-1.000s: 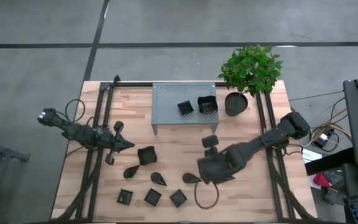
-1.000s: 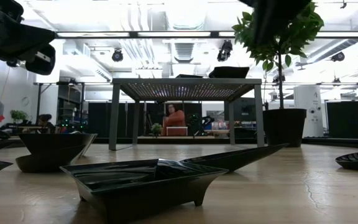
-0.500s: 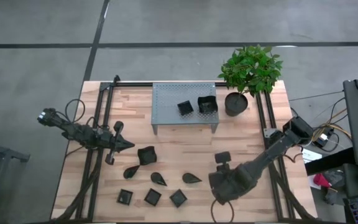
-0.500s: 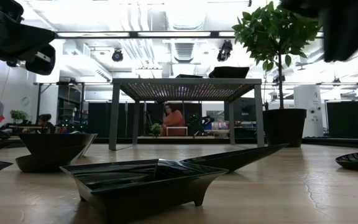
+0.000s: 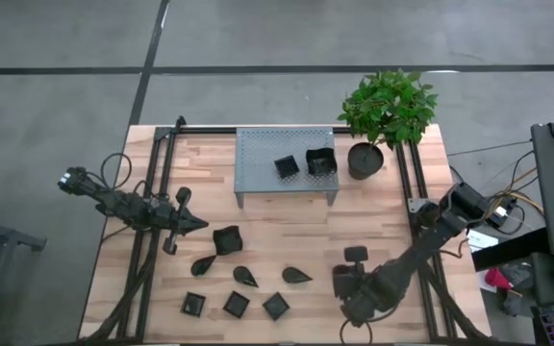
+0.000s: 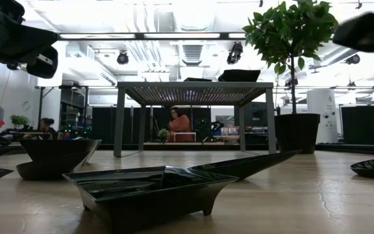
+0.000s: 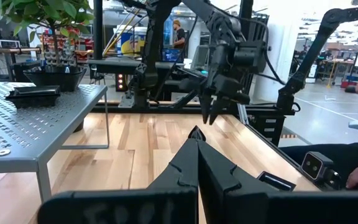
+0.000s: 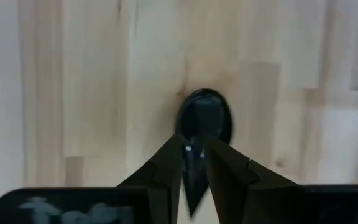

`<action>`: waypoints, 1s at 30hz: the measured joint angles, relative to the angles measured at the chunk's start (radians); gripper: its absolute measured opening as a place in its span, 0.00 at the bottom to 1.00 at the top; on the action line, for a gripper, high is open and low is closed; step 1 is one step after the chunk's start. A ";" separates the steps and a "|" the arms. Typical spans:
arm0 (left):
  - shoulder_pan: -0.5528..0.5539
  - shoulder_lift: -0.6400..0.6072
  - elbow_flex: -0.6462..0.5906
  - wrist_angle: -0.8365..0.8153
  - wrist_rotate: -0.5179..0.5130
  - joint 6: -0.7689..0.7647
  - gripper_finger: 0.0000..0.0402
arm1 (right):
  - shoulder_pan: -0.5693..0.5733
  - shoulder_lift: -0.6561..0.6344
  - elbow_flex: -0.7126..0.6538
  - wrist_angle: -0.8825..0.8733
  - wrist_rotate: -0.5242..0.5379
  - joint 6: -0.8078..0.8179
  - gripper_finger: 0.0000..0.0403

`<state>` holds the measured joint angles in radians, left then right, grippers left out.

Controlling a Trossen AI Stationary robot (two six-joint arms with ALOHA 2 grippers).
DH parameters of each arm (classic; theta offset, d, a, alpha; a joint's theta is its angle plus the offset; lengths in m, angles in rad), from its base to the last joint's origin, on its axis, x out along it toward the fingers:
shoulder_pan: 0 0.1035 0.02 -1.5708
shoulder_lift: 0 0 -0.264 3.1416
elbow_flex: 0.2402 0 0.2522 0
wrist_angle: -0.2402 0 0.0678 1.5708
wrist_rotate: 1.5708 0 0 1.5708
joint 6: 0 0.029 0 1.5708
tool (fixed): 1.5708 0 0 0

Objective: Pick & Place Mini shaped plates
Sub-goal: Put the black drop-shaped plate on the shelf

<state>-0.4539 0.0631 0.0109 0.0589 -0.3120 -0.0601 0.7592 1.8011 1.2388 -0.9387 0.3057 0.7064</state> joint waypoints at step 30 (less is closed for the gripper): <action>0.000 0.000 0.000 0.000 0.000 0.000 0.00 | 0.016 0.000 -0.207 0.206 -0.018 0.105 0.10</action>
<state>-0.4541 0.0631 0.0109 0.0590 -0.3122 -0.0601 0.7750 1.8011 1.0319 -0.7331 0.2874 0.8119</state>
